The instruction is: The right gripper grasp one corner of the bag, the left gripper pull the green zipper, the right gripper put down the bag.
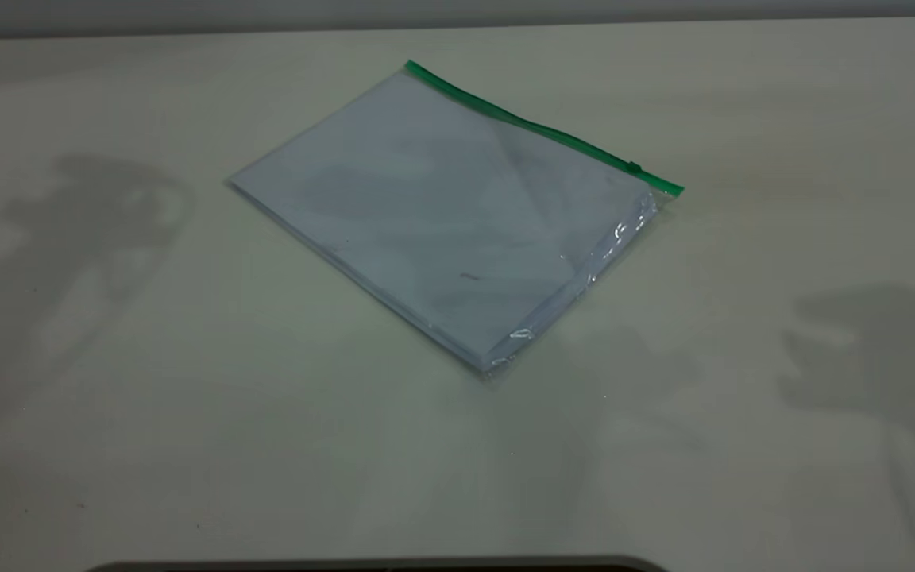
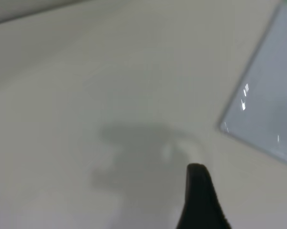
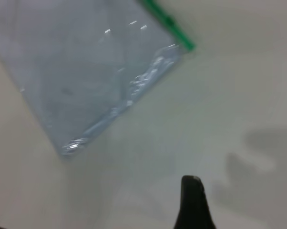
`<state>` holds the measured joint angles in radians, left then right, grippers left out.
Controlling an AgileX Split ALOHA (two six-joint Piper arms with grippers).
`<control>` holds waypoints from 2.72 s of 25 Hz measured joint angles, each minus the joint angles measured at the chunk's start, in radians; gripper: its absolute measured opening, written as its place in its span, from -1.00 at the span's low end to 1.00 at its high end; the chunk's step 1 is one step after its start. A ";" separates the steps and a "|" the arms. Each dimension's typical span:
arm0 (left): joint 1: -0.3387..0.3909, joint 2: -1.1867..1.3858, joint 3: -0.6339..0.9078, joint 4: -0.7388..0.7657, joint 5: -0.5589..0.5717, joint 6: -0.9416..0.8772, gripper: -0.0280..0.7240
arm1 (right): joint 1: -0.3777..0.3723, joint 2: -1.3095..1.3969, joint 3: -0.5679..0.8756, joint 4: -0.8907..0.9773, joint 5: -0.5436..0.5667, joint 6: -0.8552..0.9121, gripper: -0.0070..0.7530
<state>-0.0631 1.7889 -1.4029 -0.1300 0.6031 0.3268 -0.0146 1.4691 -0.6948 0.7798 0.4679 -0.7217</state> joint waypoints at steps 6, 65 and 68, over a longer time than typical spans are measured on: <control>-0.045 0.143 -0.075 -0.042 0.087 0.049 0.57 | 0.000 0.263 -0.075 0.398 0.034 -0.434 0.54; -0.077 0.267 -0.100 -0.267 0.057 0.344 0.57 | 0.027 1.147 -0.731 0.790 0.546 -0.962 -0.89; -0.086 0.267 -0.102 -0.355 0.046 0.498 0.57 | 0.045 1.137 -0.817 0.670 0.591 -0.923 -0.89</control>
<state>-0.1494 2.0563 -1.5054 -0.4851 0.6489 0.8248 0.0301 2.6057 -1.5118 1.4496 1.0585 -1.6446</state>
